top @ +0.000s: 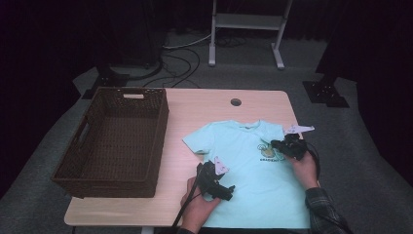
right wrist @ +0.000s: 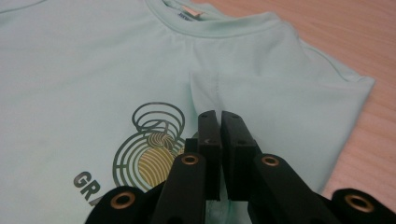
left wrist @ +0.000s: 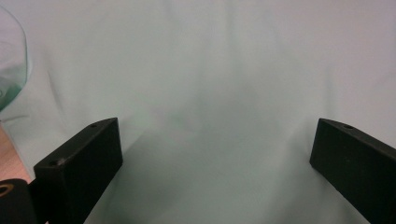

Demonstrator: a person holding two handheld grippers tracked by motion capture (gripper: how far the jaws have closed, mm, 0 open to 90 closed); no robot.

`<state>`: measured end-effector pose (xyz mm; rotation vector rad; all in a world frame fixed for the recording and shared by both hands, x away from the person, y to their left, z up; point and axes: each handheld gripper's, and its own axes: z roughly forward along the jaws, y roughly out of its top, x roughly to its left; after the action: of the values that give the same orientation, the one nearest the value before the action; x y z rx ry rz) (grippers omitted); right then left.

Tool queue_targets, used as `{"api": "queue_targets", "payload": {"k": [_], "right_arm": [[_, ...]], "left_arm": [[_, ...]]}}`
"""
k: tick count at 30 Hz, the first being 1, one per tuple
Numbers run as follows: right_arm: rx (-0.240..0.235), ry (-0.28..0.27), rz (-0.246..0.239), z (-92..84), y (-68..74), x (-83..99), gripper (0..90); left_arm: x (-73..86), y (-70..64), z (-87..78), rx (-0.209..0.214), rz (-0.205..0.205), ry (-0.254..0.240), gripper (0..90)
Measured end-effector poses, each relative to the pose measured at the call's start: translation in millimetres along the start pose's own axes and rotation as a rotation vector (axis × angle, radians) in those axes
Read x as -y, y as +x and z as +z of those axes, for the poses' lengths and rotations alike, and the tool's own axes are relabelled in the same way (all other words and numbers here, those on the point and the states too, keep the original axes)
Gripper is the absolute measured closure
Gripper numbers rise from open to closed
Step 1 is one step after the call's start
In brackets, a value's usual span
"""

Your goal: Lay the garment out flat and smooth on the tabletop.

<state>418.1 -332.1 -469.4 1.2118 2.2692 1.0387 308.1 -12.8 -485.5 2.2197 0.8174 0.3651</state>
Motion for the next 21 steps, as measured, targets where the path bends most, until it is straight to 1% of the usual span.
{"api": "queue_targets", "payload": {"k": [4,11,13,21], "right_arm": [[0.009,-0.023,0.025,-6.2,-3.2,-0.9,86.9],[0.024,-0.045,0.059,-14.9,-10.8,0.3,86.9],[0.026,-0.052,0.076,-17.0,-13.4,0.7,86.9],[0.047,-0.074,0.103,-27.1,-21.4,2.9,86.9]], "left_arm": [[0.0,0.0,0.0,0.000,0.000,0.000,1.3],[0.0,0.0,0.0,0.000,0.000,0.000,1.3],[0.0,0.0,0.0,0.000,0.000,0.000,1.3],[0.0,0.0,-0.1,0.000,0.000,0.001,1.3]]}}
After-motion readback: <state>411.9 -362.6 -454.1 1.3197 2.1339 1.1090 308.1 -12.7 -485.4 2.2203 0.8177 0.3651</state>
